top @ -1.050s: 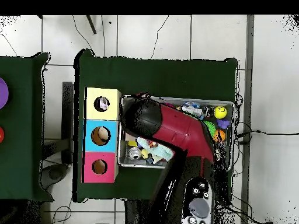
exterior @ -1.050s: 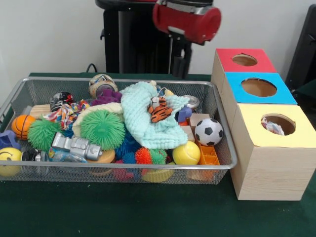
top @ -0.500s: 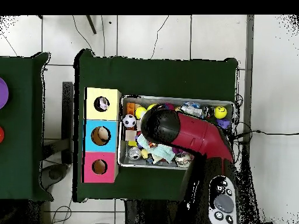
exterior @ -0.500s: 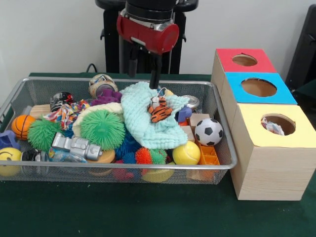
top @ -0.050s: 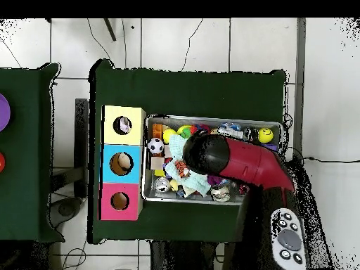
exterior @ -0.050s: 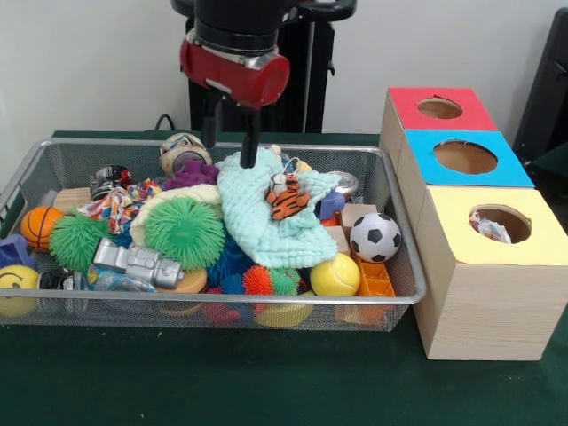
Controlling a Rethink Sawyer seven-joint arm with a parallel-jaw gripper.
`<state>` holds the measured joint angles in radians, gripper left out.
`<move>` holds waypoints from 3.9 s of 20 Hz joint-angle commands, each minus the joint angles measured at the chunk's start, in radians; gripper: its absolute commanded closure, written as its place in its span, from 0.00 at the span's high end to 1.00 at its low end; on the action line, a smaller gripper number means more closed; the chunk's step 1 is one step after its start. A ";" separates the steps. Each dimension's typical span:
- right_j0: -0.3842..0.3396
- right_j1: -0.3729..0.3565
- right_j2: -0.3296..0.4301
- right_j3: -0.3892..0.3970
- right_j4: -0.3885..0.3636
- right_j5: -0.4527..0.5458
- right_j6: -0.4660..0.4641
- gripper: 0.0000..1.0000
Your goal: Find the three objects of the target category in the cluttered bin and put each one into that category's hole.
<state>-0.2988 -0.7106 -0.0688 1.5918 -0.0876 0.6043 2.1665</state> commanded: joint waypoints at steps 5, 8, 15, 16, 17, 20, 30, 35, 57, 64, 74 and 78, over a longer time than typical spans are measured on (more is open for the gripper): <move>-0.163 0.000 0.182 0.163 -0.159 -0.021 -0.248 1.00; -0.185 -0.002 0.200 0.170 -0.185 -0.022 -0.235 1.00; -0.254 0.023 0.245 0.205 -0.221 -0.025 -0.220 1.00; -0.260 0.027 0.248 0.207 -0.226 -0.029 -0.214 1.00; -0.267 0.037 0.249 0.215 -0.233 -0.047 -0.208 1.00; -0.290 0.065 0.257 0.233 -0.262 -0.084 -0.183 1.00; -0.362 0.113 0.273 0.196 -0.378 -0.168 -0.169 1.00; -0.418 0.129 0.305 0.154 -0.424 -0.144 -0.204 1.00; -0.525 0.103 0.408 0.179 -0.513 -0.097 -0.182 1.00; -0.530 0.016 0.466 0.182 -0.447 0.011 -0.199 1.00; -0.525 0.037 0.511 0.112 -0.422 0.076 -0.194 1.00; -0.525 0.091 0.519 0.086 -0.440 0.028 -0.168 1.00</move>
<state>-0.8215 -0.6897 0.3559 1.7490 -0.5311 0.5757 2.1665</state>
